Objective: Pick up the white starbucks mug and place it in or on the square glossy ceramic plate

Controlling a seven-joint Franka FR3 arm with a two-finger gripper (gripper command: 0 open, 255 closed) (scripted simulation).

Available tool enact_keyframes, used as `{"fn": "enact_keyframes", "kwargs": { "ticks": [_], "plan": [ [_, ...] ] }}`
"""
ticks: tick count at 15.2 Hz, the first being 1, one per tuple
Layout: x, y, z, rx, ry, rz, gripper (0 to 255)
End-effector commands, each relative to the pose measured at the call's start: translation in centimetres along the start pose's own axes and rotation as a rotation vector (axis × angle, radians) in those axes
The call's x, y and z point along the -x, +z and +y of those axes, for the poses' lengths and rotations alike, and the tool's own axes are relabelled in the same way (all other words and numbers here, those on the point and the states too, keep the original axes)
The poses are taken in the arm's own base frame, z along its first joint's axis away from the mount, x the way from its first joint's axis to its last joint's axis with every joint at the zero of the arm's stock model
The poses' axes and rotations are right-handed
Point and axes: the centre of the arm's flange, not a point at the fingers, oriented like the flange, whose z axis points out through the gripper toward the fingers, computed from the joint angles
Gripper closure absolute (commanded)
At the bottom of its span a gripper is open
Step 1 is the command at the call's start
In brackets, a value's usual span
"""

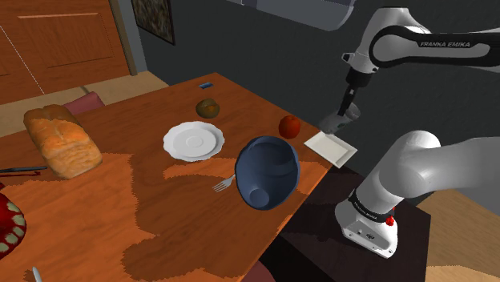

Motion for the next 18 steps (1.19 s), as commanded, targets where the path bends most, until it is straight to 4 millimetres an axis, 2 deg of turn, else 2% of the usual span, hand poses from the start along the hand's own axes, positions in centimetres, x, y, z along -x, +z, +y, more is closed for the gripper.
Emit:
{"fn": "enact_keyframes", "kwargs": {
  "ticks": [1,13,18],
  "plan": [
    [0.0,1.0,0.0,0.001,0.000,0.001,255],
    [-0.1,7.3,0.0,0.001,0.000,0.001,255],
    [-0.1,7.5,0.0,0.001,0.000,0.001,255]
  ]
}}
